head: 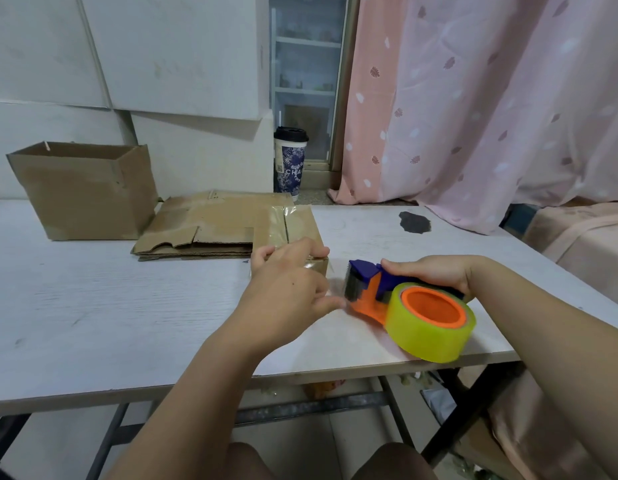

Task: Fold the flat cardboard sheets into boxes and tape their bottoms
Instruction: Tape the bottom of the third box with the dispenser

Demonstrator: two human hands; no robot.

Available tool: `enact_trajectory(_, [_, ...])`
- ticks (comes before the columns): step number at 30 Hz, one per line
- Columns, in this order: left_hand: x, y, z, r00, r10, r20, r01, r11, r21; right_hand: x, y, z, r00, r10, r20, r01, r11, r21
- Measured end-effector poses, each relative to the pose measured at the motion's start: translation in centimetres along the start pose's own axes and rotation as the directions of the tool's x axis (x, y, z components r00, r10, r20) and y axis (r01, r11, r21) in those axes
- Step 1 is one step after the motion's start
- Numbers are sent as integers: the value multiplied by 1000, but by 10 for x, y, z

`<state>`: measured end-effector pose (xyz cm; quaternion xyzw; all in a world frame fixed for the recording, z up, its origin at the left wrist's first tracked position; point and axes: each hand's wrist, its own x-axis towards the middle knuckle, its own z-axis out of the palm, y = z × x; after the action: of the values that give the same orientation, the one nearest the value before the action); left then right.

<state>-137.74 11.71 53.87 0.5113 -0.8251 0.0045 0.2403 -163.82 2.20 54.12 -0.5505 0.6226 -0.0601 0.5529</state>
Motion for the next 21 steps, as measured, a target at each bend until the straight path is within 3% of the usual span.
enact_trajectory(4, [0, 1, -2, 1000, -4, 15, 5, 1000, -27, 7, -4, -1, 993, -35, -117, 42, 998, 53])
enact_trajectory(9, [-3, 0, -2, 1000, 7, -28, -7, 1000, -24, 12, -10, 3, 995, -38, -94, 47, 994, 94])
enact_trajectory(13, [-5, -2, 2, 998, 42, -37, -42, 999, 11, 10, -17, 8, 993, -19, -116, 20, 1000, 4])
enact_trajectory(17, [-6, -2, 4, 999, 47, -28, -45, 998, 52, 10, -20, 8, 953, -70, -296, -34, 943, -332])
enact_trajectory(21, [-6, 0, 1, 997, 49, -52, -46, 997, 64, 7, -19, 11, 939, -140, -314, -2, 911, -412])
